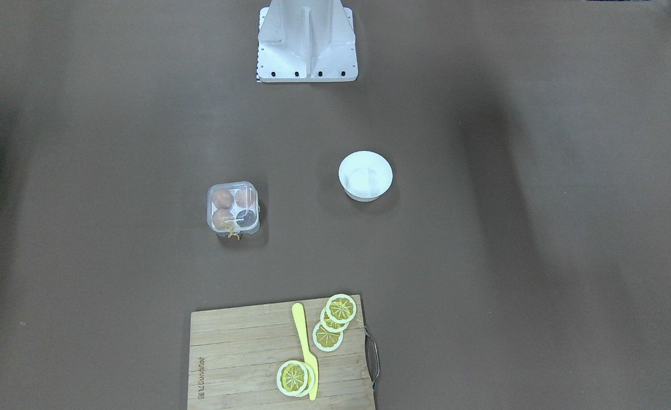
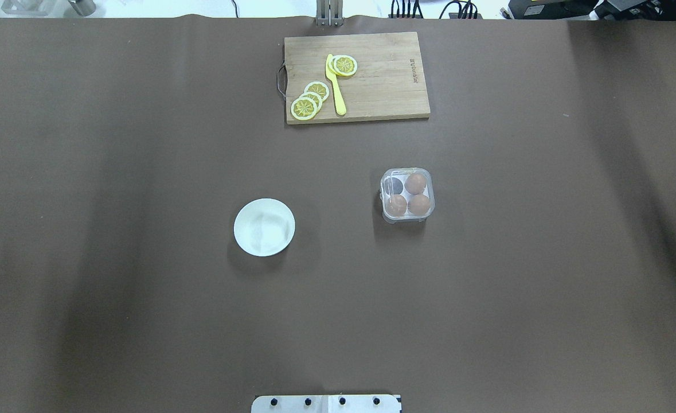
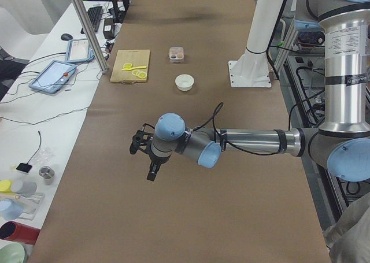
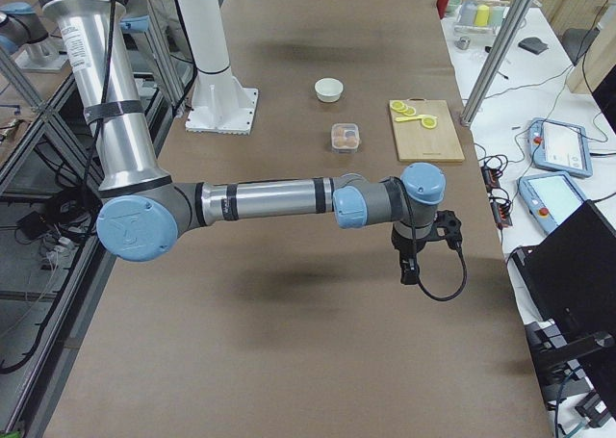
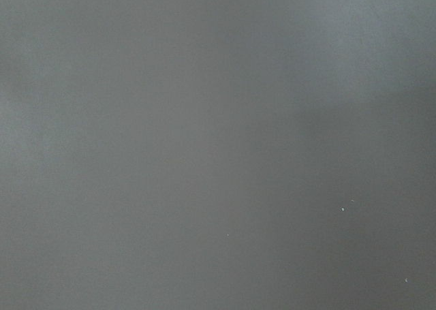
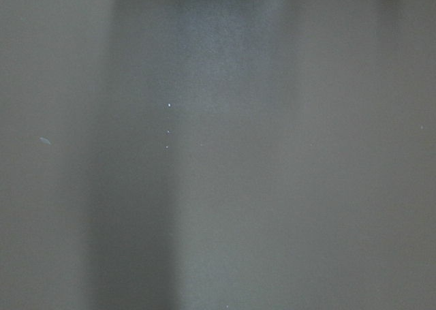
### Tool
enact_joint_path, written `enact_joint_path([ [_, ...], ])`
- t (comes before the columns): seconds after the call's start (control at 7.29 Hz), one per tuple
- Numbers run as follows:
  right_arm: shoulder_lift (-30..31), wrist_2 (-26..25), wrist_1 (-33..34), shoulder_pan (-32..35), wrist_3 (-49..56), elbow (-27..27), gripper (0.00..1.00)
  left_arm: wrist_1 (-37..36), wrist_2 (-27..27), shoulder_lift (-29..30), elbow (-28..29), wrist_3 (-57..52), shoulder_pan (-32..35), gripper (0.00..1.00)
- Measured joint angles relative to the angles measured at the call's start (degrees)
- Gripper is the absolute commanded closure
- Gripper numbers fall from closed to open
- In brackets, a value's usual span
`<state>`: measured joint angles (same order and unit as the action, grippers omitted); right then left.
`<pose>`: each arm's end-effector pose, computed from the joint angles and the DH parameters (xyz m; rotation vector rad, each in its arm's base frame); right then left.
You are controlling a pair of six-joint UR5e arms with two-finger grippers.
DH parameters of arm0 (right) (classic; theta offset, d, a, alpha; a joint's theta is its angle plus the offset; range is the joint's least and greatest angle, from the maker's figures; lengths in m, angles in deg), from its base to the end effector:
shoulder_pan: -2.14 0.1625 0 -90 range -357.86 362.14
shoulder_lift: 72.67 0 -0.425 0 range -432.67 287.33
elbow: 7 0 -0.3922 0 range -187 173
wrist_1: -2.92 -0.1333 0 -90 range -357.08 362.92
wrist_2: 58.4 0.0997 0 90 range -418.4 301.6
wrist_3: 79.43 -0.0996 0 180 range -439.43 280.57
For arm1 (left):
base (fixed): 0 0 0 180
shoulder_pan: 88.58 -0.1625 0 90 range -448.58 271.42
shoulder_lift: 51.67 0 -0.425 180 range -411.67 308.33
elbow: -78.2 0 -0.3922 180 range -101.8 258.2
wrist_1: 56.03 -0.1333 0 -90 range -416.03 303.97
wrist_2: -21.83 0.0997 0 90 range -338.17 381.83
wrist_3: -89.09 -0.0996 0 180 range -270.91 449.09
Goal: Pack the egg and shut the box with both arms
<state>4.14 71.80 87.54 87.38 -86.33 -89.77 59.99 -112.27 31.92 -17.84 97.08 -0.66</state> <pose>0.0190 -0.6034 0.5905 0.1177 -0.7148 -0.0337 -0.0470 -0.4676 0.6087 0.3568 0.7901 0.0756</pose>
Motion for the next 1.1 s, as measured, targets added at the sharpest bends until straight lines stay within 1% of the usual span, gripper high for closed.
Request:
enact_joint_path([
  [0.41,1.5,-0.2,-0.2,0.2,0.7,-0.1,0.0,0.0,0.1,-0.1,0.2,0.1,0.0,0.02],
  [0.55,2.8,-0.1,-1.0,0.2,1.1,-0.5,0.0,0.0,0.1,-0.4,0.2,0.0,0.0,0.02],
  [0.82,6.2,-0.1,-4.6,0.4,1.4,-1.3,0.0,0.0,0.0,-1.4,-0.1,-0.1,0.0,0.02],
  [1.1,8.0,-0.1,-5.7,0.6,1.4,-2.7,0.0,0.0,0.0,-1.6,0.0,-0.1,0.0,0.02],
])
